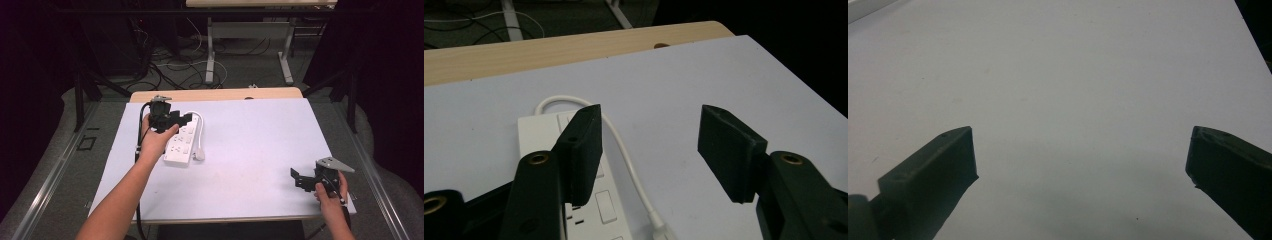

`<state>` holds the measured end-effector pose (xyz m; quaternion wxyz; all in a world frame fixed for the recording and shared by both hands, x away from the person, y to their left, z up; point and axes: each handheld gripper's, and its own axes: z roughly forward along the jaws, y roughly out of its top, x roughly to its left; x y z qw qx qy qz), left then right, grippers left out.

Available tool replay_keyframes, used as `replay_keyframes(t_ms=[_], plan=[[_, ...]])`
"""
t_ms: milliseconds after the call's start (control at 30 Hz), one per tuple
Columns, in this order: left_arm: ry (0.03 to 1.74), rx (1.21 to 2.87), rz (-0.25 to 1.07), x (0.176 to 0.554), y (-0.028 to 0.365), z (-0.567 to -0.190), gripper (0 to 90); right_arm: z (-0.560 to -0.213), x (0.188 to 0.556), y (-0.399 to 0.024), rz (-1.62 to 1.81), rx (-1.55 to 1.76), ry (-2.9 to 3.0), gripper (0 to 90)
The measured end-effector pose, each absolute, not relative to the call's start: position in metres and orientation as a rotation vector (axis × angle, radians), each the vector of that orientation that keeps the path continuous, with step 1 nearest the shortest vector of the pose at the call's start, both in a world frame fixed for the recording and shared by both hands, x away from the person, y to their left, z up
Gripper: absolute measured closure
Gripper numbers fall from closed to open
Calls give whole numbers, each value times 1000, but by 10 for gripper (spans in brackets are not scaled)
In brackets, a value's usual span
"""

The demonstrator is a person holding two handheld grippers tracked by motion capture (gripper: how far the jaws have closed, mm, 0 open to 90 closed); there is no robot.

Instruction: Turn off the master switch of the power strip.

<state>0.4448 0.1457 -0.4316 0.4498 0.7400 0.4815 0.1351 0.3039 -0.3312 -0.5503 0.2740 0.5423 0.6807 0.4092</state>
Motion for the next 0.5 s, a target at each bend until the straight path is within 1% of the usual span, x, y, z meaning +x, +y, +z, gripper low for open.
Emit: replay_keyframes(t_ms=[67,200,500], plan=[[1197,1813,338,448,143,-432,456,-550,304,-331,1104,1458,1830,0],[1185,1839,353,455,138,-431,485,-552,304,-330,1115,1459,1811,0],[1198,1867,358,470,125,-433,522,-552,304,-331,1102,1459,1841,0]])
